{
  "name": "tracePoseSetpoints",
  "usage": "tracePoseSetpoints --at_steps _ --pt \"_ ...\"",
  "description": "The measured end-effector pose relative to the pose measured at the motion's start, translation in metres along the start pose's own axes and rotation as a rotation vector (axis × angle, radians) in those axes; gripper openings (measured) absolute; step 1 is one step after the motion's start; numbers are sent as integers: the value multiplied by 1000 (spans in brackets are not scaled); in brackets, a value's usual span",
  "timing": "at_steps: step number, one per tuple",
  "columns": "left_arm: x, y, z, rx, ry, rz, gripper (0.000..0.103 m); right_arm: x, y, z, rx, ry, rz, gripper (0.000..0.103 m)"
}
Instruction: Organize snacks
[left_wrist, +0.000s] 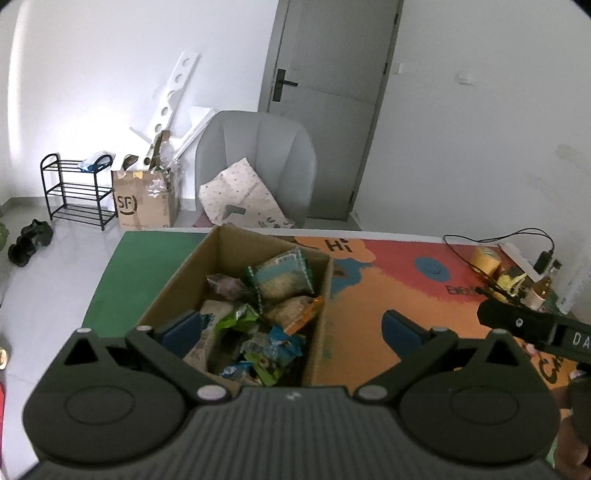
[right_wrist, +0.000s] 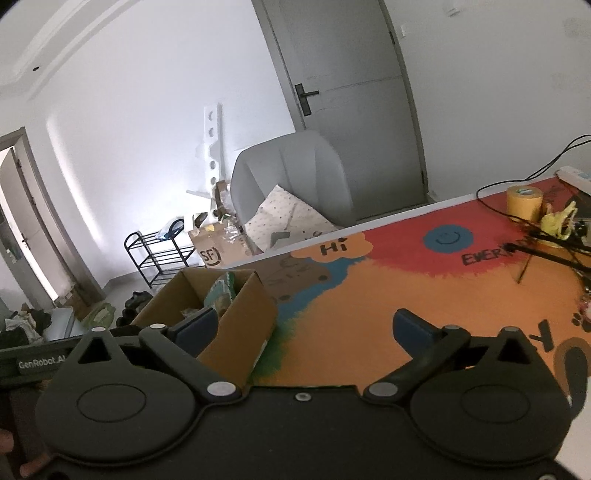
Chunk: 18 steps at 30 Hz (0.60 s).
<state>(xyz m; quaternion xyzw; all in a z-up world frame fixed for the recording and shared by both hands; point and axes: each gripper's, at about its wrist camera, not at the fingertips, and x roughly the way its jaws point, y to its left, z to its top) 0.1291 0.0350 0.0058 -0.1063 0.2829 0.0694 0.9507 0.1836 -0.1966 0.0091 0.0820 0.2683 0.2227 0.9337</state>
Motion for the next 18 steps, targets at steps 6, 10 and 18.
tracePoseSetpoints --at_steps 6,10,18 --pt "-16 -3 -5 14 -13 -8 103 -24 -1 -7 5 -26 -4 103" --pt "-29 -6 -10 30 -16 -30 103 -39 -1 -13 5 -35 -8 103" --pt "-60 -14 -16 77 -39 -64 103 -68 4 -20 -6 -62 -47 103"
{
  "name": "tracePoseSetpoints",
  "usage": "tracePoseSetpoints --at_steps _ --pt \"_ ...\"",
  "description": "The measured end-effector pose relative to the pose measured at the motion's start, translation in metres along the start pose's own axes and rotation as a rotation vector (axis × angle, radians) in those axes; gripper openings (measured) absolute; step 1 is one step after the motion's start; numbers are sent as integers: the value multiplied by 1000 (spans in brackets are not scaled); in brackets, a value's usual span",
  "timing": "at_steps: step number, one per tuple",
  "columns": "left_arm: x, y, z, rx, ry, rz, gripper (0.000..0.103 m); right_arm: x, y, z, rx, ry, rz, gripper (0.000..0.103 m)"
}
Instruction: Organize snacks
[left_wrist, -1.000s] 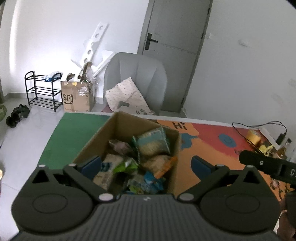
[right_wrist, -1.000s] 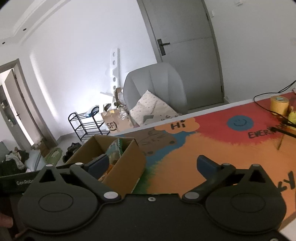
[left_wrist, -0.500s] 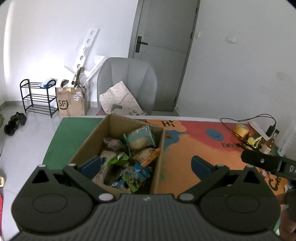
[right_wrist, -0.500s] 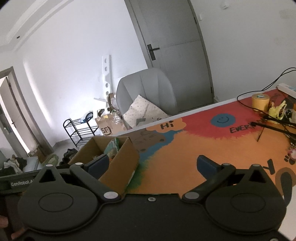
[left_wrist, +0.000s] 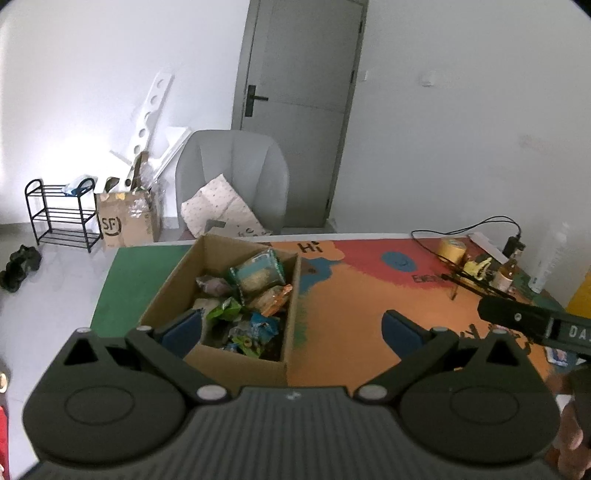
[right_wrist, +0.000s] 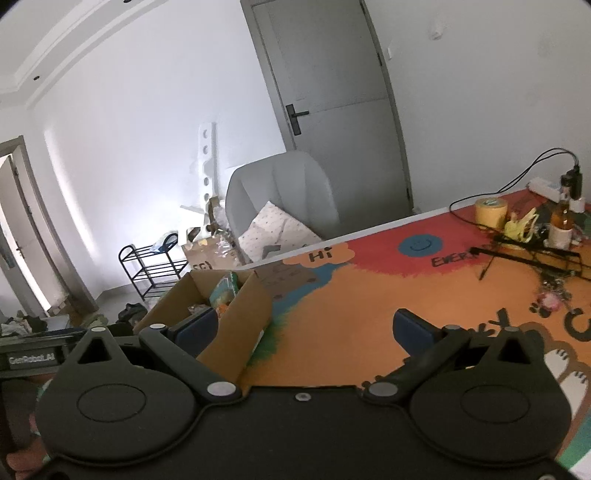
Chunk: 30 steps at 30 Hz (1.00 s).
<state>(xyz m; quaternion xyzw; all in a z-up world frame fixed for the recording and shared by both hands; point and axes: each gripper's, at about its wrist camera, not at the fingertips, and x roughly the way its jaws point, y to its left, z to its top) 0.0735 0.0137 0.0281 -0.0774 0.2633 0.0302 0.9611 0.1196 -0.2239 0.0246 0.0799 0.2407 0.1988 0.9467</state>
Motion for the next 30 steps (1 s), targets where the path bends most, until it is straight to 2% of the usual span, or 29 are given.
tracePoseSetpoints --at_steps 14,30 --pt "-37 -11 -16 32 -22 -49 103 -53 2 -6 -24 -48 -27 103" --pt "-60 -24 -26 79 -41 -27 103 -89 1 -23 -54 -64 11 103"
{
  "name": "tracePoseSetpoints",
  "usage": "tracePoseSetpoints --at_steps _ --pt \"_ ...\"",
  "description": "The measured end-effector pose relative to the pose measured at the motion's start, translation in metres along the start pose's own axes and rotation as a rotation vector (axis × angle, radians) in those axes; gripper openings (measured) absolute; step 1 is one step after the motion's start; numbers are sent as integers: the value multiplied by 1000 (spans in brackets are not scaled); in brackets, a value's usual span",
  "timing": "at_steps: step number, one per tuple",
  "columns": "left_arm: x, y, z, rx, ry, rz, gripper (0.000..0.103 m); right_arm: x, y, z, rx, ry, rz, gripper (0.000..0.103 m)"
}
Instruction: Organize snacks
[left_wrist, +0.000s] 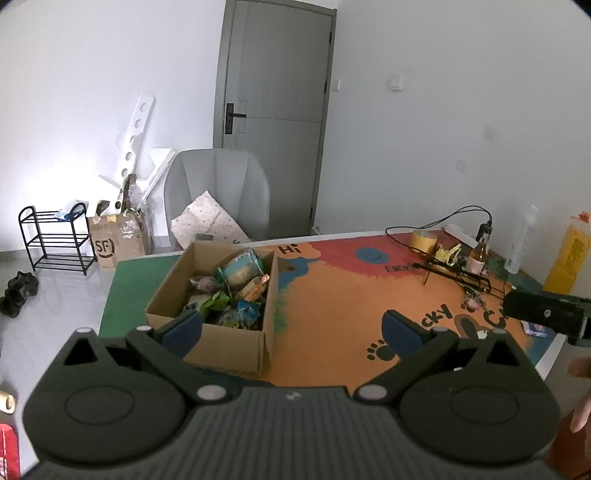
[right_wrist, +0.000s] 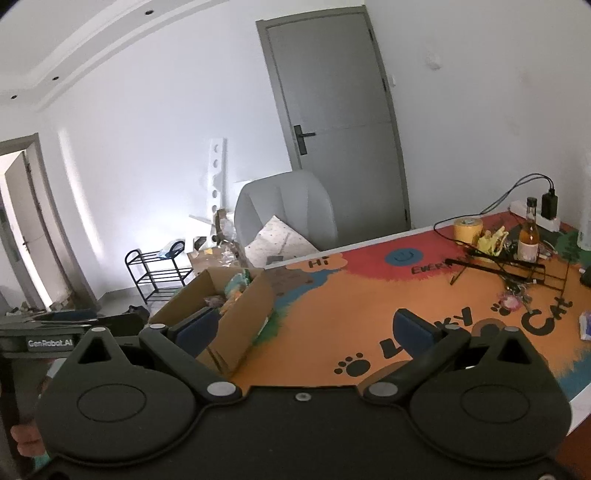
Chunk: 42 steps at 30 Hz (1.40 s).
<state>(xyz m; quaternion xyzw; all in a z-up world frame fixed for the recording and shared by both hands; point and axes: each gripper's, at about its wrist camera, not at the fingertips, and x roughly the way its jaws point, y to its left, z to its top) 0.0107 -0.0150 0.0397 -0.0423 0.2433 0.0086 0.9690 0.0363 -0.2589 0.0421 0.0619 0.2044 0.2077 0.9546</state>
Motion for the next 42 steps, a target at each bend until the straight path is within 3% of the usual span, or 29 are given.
tracePoseSetpoints --at_steps 42 --pt "0 14 -7 -22 22 13 103 4 4 -4 -5 57 25 103"
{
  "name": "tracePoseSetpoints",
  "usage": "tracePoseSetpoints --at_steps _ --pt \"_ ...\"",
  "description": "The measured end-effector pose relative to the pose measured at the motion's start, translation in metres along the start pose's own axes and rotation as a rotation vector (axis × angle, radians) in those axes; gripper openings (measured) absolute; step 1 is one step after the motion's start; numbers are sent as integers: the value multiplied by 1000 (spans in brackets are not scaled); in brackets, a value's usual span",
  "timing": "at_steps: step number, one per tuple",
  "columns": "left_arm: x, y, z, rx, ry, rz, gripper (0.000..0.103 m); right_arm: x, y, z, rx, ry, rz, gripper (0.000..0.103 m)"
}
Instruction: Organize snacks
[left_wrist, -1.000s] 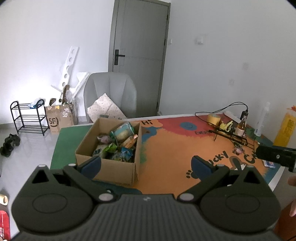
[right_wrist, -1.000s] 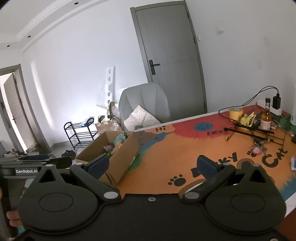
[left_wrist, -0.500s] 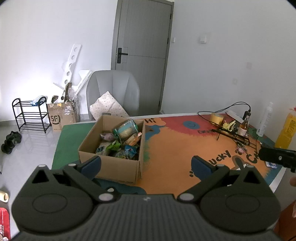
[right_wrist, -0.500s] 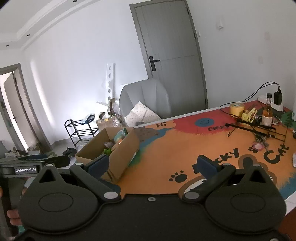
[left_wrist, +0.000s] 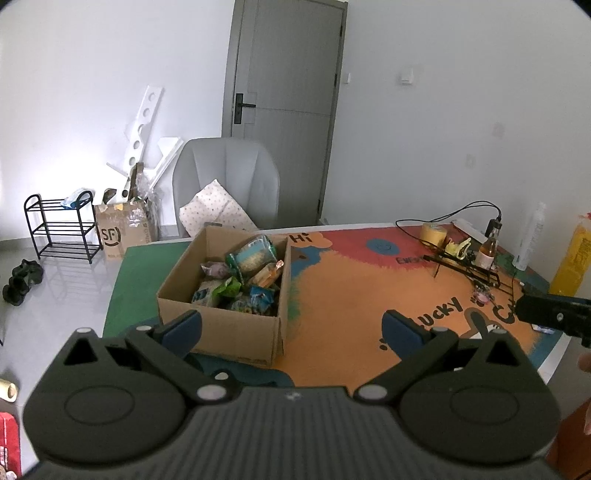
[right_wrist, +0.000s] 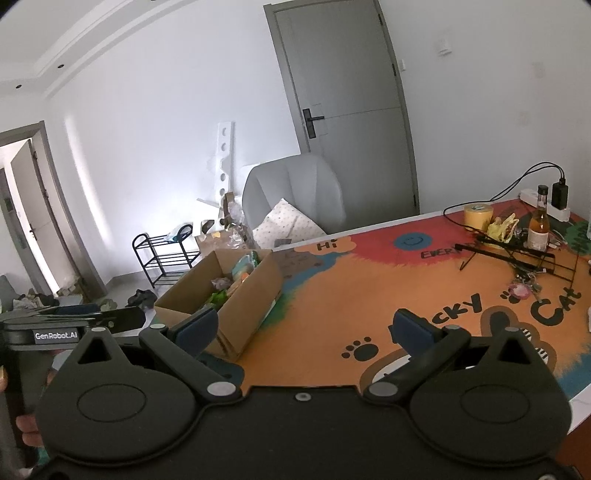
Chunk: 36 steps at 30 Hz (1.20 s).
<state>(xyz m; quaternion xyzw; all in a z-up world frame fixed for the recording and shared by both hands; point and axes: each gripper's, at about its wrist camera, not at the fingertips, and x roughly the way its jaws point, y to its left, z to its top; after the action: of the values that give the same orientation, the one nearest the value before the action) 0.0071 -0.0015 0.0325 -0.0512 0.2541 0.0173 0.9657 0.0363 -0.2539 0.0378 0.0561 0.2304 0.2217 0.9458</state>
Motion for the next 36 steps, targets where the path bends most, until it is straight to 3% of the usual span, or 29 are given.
tracePoseSetpoints --at_steps 36 --pt "9 -4 -4 7 13 -17 103 5 3 -5 -13 19 13 103"
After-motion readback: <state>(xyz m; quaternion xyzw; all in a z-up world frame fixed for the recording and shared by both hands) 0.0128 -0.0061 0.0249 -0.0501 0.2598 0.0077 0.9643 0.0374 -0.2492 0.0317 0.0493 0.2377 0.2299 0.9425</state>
